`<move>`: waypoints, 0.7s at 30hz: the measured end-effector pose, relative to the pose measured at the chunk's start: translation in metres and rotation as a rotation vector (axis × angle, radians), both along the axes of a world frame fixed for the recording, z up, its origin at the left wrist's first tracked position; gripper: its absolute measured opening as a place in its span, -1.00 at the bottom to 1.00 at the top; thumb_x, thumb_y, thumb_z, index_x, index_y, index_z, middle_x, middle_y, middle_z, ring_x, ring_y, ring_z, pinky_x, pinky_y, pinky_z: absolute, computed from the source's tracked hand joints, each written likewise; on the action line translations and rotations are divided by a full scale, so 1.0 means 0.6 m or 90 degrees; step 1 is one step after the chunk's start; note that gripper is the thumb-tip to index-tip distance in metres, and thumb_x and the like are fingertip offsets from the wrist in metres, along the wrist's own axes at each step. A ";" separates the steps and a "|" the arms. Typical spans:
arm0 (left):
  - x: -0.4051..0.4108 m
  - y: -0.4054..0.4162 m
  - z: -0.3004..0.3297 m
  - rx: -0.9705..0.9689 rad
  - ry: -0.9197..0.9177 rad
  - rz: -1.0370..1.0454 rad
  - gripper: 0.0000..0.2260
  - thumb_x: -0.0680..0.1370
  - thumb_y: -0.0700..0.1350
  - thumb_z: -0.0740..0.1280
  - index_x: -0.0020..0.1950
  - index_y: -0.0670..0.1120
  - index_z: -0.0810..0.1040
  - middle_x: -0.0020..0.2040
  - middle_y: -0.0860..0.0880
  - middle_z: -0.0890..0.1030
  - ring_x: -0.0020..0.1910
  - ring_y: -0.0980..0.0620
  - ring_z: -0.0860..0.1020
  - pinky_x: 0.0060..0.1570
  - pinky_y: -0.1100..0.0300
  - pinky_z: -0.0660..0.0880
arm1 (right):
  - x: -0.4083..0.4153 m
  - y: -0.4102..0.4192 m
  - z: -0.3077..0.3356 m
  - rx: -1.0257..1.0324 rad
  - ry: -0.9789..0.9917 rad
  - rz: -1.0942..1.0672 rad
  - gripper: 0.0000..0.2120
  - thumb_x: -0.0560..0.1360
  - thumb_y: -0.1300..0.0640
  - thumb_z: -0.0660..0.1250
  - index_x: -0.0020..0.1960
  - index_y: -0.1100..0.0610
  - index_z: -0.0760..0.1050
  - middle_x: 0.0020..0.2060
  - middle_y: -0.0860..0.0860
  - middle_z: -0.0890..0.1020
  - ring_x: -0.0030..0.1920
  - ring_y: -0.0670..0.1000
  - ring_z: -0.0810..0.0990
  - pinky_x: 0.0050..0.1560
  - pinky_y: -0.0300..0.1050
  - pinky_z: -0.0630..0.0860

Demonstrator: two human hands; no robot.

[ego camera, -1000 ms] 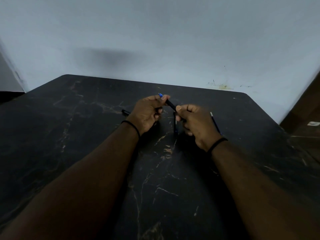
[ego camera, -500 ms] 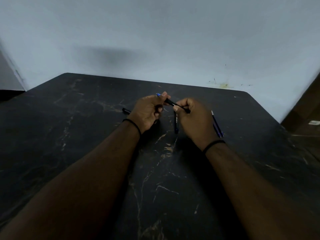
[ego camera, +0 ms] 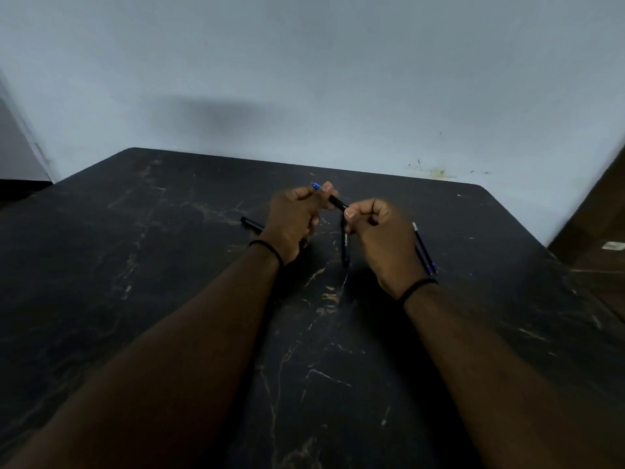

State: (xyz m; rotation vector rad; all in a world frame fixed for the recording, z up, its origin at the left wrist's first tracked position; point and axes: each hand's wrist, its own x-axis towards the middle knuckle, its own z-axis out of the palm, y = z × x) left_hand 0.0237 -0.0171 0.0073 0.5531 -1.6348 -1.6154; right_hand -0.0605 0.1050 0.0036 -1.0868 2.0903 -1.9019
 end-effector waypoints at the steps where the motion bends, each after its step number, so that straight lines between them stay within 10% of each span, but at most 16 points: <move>1: -0.002 0.003 -0.001 -0.086 -0.022 0.080 -0.66 0.59 0.04 0.34 -0.23 -0.18 0.63 -0.38 -0.05 0.57 -0.55 0.18 0.30 -0.56 0.33 0.22 | -0.001 0.000 -0.003 0.007 0.009 -0.020 -0.91 0.55 0.19 0.39 -0.12 0.04 0.59 -0.23 0.03 0.69 -0.17 0.02 0.66 -0.02 -0.02 0.60; 4: 0.004 -0.002 0.003 -0.336 -0.144 0.353 -0.56 0.63 0.11 0.22 -0.42 -0.03 0.39 -0.51 0.09 0.39 -0.53 0.18 0.33 -0.48 0.29 0.27 | -0.009 0.002 -0.009 0.019 0.049 -0.063 -0.92 0.55 0.13 0.39 -0.11 -0.01 0.56 -0.20 -0.04 0.68 -0.14 -0.02 0.66 -0.07 -0.10 0.58; 7: 0.019 -0.027 0.009 -0.407 -0.321 0.489 -0.64 0.63 0.09 0.14 -0.14 -0.13 0.54 -0.15 -0.10 0.56 -0.19 -0.05 0.54 -0.19 0.12 0.45 | -0.015 0.004 -0.010 0.027 0.088 -0.084 -0.90 0.55 0.07 0.39 -0.14 -0.05 0.54 -0.24 -0.11 0.66 -0.18 -0.14 0.62 -0.14 -0.22 0.51; 15: 0.048 -0.070 -0.003 -0.374 -0.683 0.410 -0.58 0.56 -0.01 0.20 0.34 -0.19 0.44 0.24 -0.22 0.54 0.20 -0.30 0.53 0.17 -0.10 0.43 | -0.010 0.004 -0.014 0.062 0.145 -0.075 -0.92 0.56 0.02 0.37 -0.11 -0.03 0.56 -0.27 -0.17 0.63 -0.19 -0.23 0.58 -0.25 -0.32 0.45; 21: 0.027 -0.055 -0.009 -0.407 -0.637 0.357 -0.76 0.58 -0.12 0.23 0.18 -0.21 0.49 0.12 -0.23 0.58 0.10 -0.24 0.57 0.05 -0.04 0.49 | -0.011 0.004 -0.015 0.060 0.145 -0.061 -0.91 0.56 0.03 0.37 -0.11 -0.01 0.57 -0.29 -0.16 0.63 -0.23 -0.28 0.56 -0.34 -0.47 0.38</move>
